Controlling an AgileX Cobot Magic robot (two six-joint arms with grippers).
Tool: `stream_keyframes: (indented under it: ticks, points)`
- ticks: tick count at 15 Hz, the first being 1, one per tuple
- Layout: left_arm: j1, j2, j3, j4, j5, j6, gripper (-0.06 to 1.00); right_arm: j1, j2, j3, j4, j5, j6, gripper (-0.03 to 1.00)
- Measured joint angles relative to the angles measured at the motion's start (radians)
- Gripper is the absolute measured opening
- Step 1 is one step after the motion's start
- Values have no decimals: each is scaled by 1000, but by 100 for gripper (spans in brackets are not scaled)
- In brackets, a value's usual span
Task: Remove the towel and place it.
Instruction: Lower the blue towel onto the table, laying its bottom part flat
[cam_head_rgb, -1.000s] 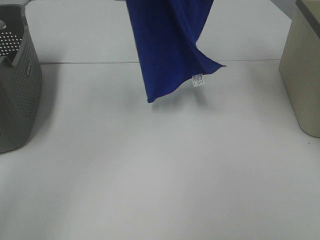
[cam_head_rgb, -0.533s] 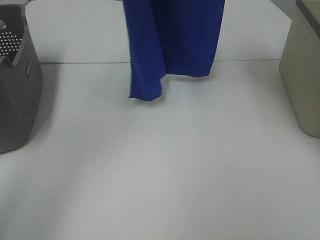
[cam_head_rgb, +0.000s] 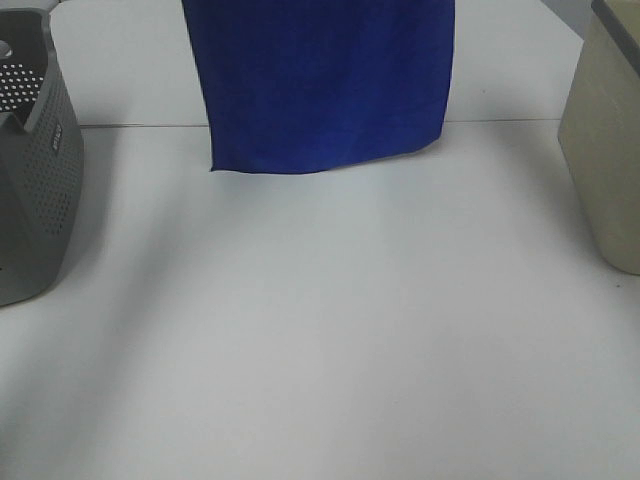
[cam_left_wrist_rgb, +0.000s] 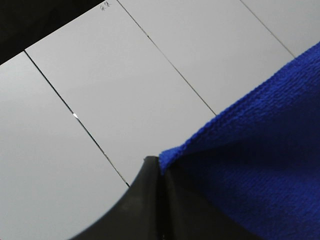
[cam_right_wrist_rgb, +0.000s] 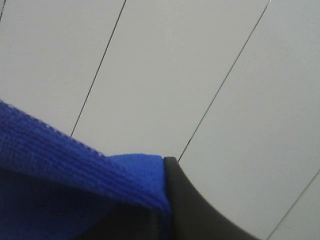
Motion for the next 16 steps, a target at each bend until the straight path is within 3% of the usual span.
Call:
stream_keyframes:
  ticks: [5, 10, 16]
  points:
    - [49, 275, -350, -46, -34, 0, 0, -22, 121, 0, 6, -250, 2, 1]
    - [45, 522, -738, -45, 56, 1, 0, -68, 175, 0, 84, -407, 3, 1]
    - [65, 532, -768, -45, 30, 5, 0, -70, 175, 0, 86, -547, 3, 1]
